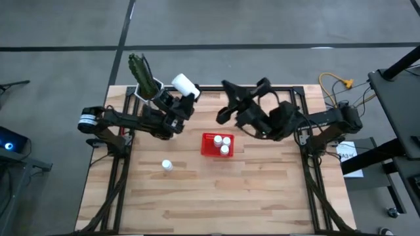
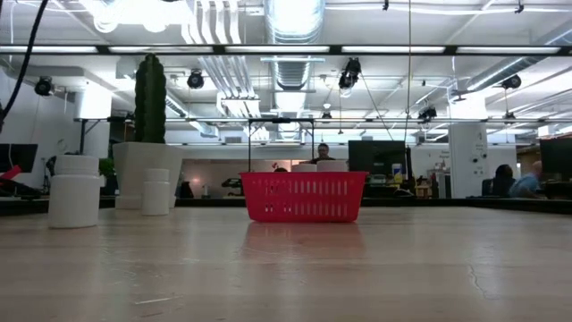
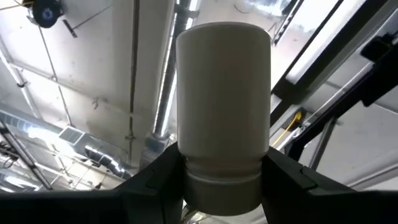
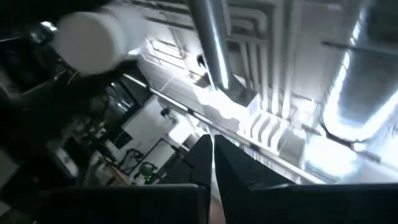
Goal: Pick and place pill bottles into a basket
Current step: Put the white pill bottle into the red bin
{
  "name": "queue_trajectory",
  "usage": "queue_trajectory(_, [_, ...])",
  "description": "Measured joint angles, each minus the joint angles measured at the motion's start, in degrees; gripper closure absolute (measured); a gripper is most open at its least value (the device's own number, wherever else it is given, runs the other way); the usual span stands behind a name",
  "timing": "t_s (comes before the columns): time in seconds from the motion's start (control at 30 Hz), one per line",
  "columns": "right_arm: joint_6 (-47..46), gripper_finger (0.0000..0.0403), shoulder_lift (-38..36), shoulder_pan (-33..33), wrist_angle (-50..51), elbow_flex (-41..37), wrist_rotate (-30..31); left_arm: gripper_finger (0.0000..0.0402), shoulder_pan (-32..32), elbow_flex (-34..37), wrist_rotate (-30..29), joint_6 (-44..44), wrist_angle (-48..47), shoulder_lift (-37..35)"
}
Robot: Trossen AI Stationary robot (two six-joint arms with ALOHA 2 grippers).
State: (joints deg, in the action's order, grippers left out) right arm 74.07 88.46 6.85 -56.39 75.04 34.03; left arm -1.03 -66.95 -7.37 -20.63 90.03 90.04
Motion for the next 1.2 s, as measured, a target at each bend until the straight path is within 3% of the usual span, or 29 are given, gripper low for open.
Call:
queue_trajectory(0.33, [3.29,0.0394,0.04,0.0,16.51,8.07,-12.99,0.0259,0.01,0.61,2.75,-2.99,-2.12,-5.51])
queue_trajectory(0.5, [6.34,0.0394,0.01,0.04,22.97,10.91,-14.93,0.0259,-0.03,0.74,3.03,-3.08,-4.98,-5.96])
queue_trajectory(1.2, [7.56,0.0394,0.03,0.44,26.93,11.02,-16.14,0.0259,0.01,0.73,7.59,-1.53,-8.05,-5.86])
